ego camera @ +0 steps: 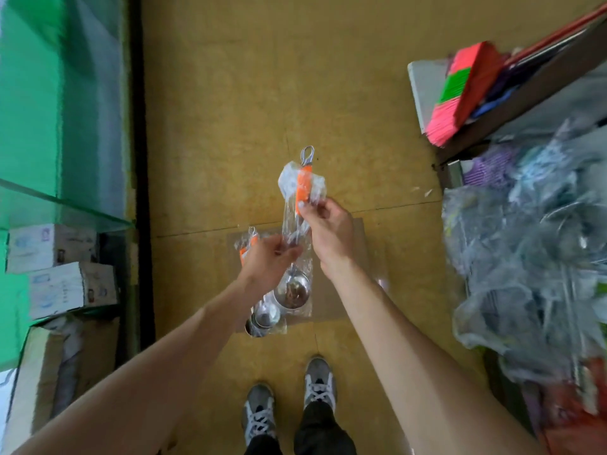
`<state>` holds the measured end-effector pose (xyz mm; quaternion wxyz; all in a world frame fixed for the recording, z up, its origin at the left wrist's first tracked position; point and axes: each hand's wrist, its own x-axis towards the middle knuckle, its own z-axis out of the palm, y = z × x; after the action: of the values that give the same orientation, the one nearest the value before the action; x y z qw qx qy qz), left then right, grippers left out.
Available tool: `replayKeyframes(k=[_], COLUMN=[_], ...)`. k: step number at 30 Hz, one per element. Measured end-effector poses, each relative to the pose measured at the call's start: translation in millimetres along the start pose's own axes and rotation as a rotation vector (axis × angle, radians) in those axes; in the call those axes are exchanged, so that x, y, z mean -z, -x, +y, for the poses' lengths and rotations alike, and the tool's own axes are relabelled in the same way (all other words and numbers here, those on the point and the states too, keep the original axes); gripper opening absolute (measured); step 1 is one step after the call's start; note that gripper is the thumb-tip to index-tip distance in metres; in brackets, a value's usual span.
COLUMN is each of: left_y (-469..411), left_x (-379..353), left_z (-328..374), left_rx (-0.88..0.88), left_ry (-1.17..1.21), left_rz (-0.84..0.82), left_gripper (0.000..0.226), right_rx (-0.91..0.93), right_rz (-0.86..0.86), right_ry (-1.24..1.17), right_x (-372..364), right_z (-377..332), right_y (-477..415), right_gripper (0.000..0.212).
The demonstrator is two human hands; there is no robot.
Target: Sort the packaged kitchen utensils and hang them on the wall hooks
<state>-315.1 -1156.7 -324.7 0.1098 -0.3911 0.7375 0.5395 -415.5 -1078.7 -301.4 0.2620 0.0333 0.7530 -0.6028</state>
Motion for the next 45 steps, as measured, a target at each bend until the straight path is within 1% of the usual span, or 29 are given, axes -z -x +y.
replayKeyframes(k=[3, 7, 12, 14, 17, 20, 22, 24, 27, 30, 32, 36, 39, 42, 43, 45], left_y=[22.4, 58.0, 96.2, 109.7, 135.6, 168.9, 193.3, 224.4, 274.1, 322.1, 360.3, 437.1, 494.3, 551.2, 567.4, 599.9], left_x=[2.5, -3.8, -24.1, -38.7, -69.4, -105.2, -132.8, -164.5, -217.1, -280.4, -320.2, -395.5, -449.9, -499.6, -515.5, -544.4], left_z=[41.5, 91.4, 152.5, 175.9, 208.6, 235.5, 251.5, 266.4, 278.1, 277.3, 273.5, 262.7, 255.3, 247.2, 242.9, 236.2], left_rx=[-0.08, -0.161, -0.285, -0.332, -0.366, -0.389, -0.434, -0.49, -0.56, -0.643, -0.675, -0.756, -0.779, -0.801, -0.812, -0.829], left_ry=[-0.068, -0.083, -0.108, -0.109, -0.087, -0.052, -0.084, -0.104, -0.193, -0.244, -0.282, -0.376, -0.401, -0.422, -0.427, -0.441], left_rz=[-0.041, -0.13, -0.204, -0.236, -0.277, -0.363, -0.41, -0.464, -0.515, -0.573, -0.617, -0.734, -0.803, -0.883, -0.906, -0.931], left_gripper=[0.027, 0.031, 0.02, 0.017, 0.023, 0.021, 0.02, 0.015, 0.025, 0.033, 0.027, 0.03, 0.033, 0.023, 0.021, 0.023], right_rx=[0.064, 0.117, 0.193, 0.213, 0.236, 0.254, 0.251, 0.247, 0.262, 0.256, 0.245, 0.237, 0.204, 0.18, 0.169, 0.148], right_rz=[0.019, 0.092, 0.219, 0.263, 0.336, 0.399, 0.446, 0.492, 0.571, 0.655, 0.709, 0.822, 0.904, 1.02, 1.052, 1.1], right_ry=[-0.019, -0.06, -0.093, -0.103, -0.109, -0.108, -0.139, -0.177, -0.203, -0.212, -0.243, -0.277, -0.318, -0.349, -0.356, -0.381], right_x=[26.1, 68.3, 130.9, 159.4, 208.8, 262.3, 299.3, 337.7, 395.9, 455.3, 495.0, 569.1, 619.8, 665.6, 679.5, 704.9], right_z=[-32.8, -72.6, -123.1, -140.4, -157.4, -166.5, -166.6, -162.0, -148.4, -122.9, -103.4, -65.1, -33.2, -0.7, 9.5, 27.9], right_y=[20.5, 52.4, 94.6, 111.7, 139.3, 170.0, 194.3, 223.2, 269.7, 320.0, 355.6, 429.8, 483.4, 531.3, 546.9, 578.3], right_gripper=[0.012, 0.011, 0.005, 0.004, 0.004, 0.004, 0.005, 0.008, 0.011, 0.013, 0.009, 0.017, 0.01, 0.008, 0.009, 0.004])
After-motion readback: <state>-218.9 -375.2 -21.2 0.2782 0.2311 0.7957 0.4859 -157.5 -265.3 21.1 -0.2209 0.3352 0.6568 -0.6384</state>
